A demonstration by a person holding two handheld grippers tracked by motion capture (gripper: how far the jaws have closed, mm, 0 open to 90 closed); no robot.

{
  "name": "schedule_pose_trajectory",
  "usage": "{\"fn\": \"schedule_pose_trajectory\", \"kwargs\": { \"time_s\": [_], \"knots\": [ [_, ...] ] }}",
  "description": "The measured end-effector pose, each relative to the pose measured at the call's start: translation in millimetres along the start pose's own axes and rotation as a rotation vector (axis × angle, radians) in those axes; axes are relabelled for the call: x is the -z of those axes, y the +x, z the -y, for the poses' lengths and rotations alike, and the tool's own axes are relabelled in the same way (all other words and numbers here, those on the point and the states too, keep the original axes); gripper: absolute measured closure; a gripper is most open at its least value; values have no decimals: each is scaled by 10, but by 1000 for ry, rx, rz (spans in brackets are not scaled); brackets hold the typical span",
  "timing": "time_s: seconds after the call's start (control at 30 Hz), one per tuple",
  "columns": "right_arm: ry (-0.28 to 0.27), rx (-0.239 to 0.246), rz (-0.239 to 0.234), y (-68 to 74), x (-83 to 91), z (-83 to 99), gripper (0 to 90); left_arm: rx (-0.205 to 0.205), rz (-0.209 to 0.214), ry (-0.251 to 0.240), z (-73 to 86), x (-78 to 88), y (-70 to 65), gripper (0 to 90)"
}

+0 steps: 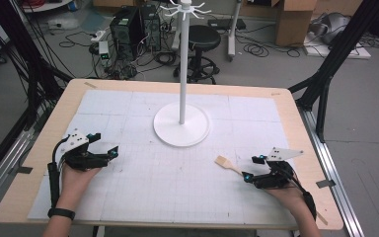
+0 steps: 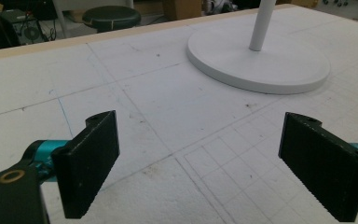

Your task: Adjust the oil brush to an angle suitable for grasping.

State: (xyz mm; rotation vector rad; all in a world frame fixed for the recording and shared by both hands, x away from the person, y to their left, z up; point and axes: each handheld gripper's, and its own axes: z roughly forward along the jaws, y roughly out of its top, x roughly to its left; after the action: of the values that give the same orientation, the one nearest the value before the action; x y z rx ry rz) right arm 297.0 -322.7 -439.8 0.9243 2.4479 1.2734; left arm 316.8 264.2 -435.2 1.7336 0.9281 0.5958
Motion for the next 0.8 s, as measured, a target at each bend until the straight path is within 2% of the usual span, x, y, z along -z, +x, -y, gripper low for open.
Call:
{"fn": "schedule_pose_trajectory", "kwargs": {
  "time_s": [0.07, 0.13, 0.2, 0.27, 0.3, 0.33, 0.4, 0.53, 0.6, 0.8],
  "knots": [
    [16, 11, 6, 23, -27, -14, 288, -1, -1, 4, 0, 0, -1, 129],
    [61, 36, -1, 50, -81, -32, 361, -3, -1, 8, 1, 3, -1, 129],
    [80, 44, 1, 57, -112, -32, 393, -4, 0, 9, 1, 7, -6, 129],
    [94, 57, 2, 65, -127, -33, 448, -8, 0, 10, 2, 7, -11, 130],
    [94, 57, 2, 65, -127, -33, 448, -8, 0, 10, 2, 7, -11, 130],
    [100, 68, 1, 72, -137, -35, 492, -8, 2, 13, 3, 8, -13, 129],
    [103, 77, 6, 76, -142, -36, 508, -12, -1, 18, 3, 10, -14, 130],
    [124, 102, -2, 109, -160, -50, 633, -15, 2, 24, 5, 8, -20, 130],
    [132, 102, -10, 123, -164, -58, 684, -20, 4, 22, 1, 10, -26, 130],
    [138, 63, -14, 105, -166, -63, 738, -19, 1, 28, 4, 10, -23, 132]
  ]
}}
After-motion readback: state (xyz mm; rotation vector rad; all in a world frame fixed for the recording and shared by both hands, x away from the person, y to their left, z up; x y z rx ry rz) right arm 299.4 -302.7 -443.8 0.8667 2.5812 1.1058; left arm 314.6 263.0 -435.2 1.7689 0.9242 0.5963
